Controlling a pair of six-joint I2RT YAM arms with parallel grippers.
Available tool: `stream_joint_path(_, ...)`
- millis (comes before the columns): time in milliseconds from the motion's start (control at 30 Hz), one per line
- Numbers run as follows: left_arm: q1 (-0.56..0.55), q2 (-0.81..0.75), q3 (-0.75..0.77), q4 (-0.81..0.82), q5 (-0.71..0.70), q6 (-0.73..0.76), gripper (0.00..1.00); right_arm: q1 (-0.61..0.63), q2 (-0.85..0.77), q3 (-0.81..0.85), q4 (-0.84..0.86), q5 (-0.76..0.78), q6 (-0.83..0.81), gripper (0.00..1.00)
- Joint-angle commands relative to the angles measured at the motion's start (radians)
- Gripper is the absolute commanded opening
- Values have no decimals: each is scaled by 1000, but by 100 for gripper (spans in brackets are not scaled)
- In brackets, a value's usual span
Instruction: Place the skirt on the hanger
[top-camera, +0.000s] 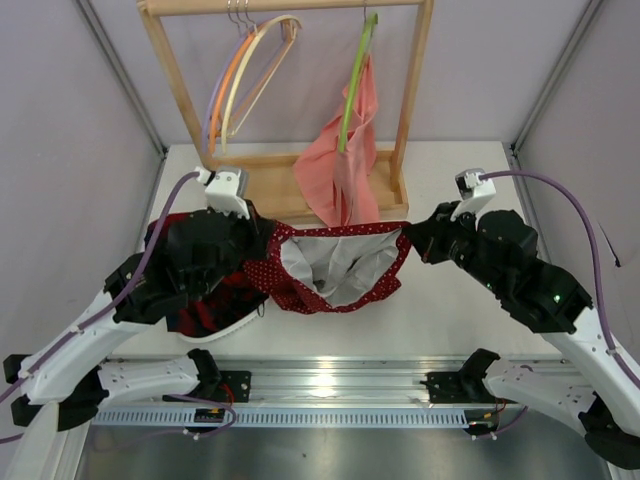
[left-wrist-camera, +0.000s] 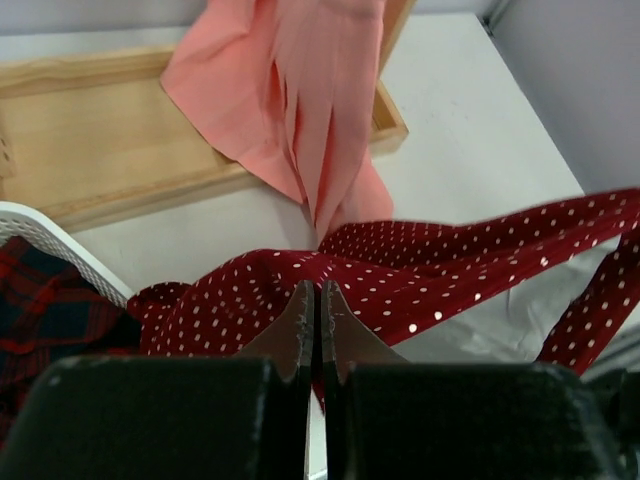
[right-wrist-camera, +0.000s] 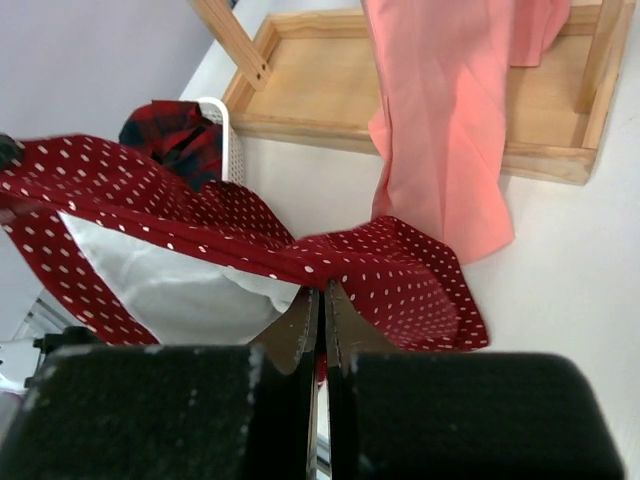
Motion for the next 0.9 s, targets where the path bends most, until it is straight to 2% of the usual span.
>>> stream_joint_path(0,14,-66,-28,6,72,67,0,-12,-49,-12,59,93,16,0)
stream_joint_path(233,55,-113,-38,-6,191,115,0,-12,-49,-8,53,73,26,0)
stream_joint_path(300,75,-124,-40,-9,263,144,0,-14,-49,-9,26,108,39,0)
stream_joint_path(367,86,-139,-41,-14,299,155,0,-15,-46,2,-34,211,74,0)
stream_joint_path(467,89,-126,-17,-55,284,136,0,-28,-41,8,-103,301,114,0)
stream_joint_path(567,90,-95,-12,-77,214,96,0,-41,-57,-7,-108,296,126,0)
stream_joint_path(667,90,-57,-12,-94,143,46,0,-48,-80,-34,-58,253,117,0)
stream_joint_path(800,90,29,40,-153,5,-145,0,-49,-109,-113,91,-21,-24,0)
stream_joint_path(867,90,40,37,-141,-41,-228,0,-49,-124,-190,186,-224,-47,0)
